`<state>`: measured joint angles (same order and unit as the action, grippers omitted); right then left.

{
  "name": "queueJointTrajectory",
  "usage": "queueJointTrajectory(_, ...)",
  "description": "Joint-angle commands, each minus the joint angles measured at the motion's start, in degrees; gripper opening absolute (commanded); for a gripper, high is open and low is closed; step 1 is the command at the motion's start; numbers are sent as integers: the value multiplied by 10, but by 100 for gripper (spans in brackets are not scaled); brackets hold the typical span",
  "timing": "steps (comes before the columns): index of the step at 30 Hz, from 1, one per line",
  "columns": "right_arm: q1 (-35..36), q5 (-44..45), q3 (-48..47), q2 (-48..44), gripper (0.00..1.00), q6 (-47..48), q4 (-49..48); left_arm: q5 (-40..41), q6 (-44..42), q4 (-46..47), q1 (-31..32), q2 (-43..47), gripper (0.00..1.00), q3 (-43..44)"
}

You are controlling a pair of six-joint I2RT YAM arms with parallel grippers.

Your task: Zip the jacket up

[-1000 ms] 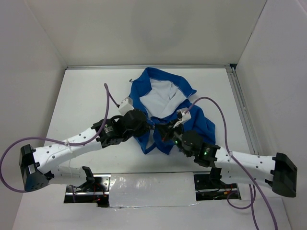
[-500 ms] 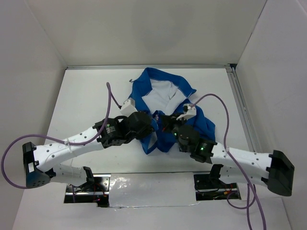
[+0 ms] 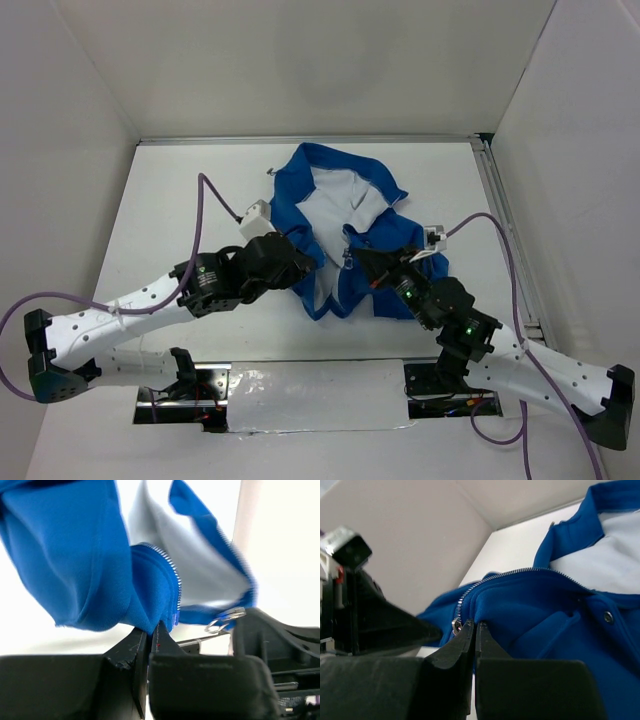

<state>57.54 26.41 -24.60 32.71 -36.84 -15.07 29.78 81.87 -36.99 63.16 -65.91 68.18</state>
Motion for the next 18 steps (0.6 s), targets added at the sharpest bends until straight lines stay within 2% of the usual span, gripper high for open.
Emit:
queueJointTrajectory(1,-4,-70,-11,-4,0,-15,24,13,-77,97,4,10,0,-2)
queueJointTrajectory(11,-8,-105,-92,44,0,-59,197,13,-146,213,4,25,0,-63)
queueJointTrajectory(16,-10,-116,-127,62,0,-64,238,17,-173,252,5,32,0,-87)
queueJointTrajectory(18,-11,-115,-145,70,0,-67,265,15,-215,271,4,34,0,-99)
